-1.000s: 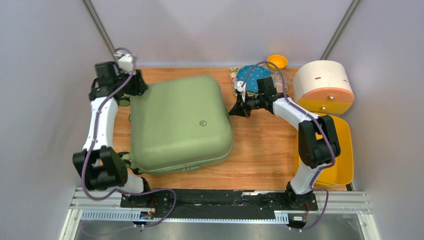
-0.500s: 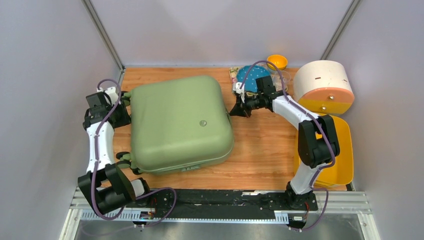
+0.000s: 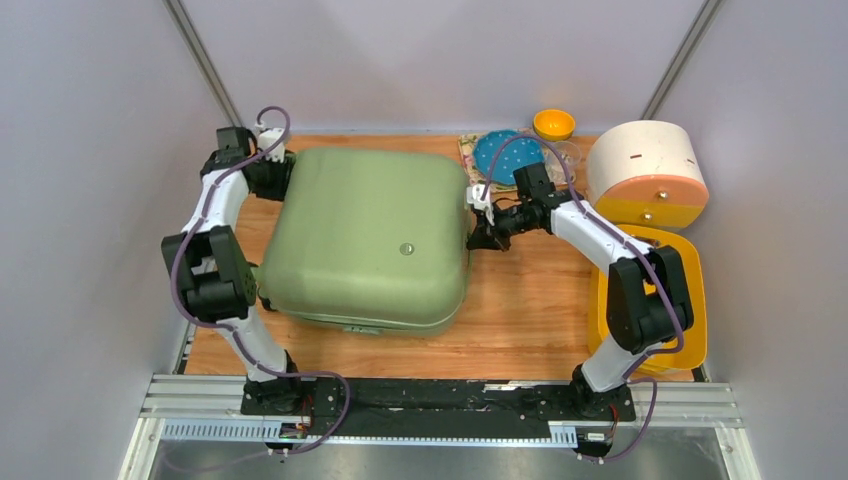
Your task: Open, take out, and arrange the luggage
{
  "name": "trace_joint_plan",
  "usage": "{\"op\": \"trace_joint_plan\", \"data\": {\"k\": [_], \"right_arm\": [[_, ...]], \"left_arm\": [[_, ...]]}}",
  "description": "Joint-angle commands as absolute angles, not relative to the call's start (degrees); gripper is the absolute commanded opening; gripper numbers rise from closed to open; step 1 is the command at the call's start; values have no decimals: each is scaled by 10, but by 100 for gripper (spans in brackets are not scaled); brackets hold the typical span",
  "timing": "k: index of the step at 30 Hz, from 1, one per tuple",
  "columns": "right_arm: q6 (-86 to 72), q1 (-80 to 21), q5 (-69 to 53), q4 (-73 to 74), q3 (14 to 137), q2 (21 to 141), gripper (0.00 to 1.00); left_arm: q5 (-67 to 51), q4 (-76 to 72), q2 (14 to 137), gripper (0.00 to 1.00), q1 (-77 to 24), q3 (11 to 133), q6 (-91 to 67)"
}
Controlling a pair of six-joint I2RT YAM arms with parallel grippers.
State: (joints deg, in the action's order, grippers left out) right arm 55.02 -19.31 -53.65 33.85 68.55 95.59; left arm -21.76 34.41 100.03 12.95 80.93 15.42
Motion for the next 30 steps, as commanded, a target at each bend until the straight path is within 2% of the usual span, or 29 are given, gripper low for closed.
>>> {"op": "trace_joint_plan", "data": {"k": [1,6,9,11,14,18,22,26,30], "right_arm": [[597,-230,-583,386,679,932,0],[610,-245,-572,404,685,918,0],[551,-239,-534,379,702,925,0],[527,-232,-515,360,701,922,0],[511,-233,-518,343,686,912,0],[495,-242,-526,328,679,912,0],[471,-244,-523,295,675,914,0],[453,-245,-516,272,665,912,0],[440,-245,-509,253,659,913,0]], "left_arm": [[-384,390,1072,43,25,908,220],[-403,465,1146,46,20,1028,268],[-402,429,1115,50,46,1020,230],[-393,358,1088,56,73,1000,185],[-242,220,1028,55,76,962,126],[-243,64,973,55,68,917,84],[-246,6,976,54,12,914,75],[-147,-55,1013,55,-75,927,105],[-66,-110,1105,57,-165,993,136]]}}
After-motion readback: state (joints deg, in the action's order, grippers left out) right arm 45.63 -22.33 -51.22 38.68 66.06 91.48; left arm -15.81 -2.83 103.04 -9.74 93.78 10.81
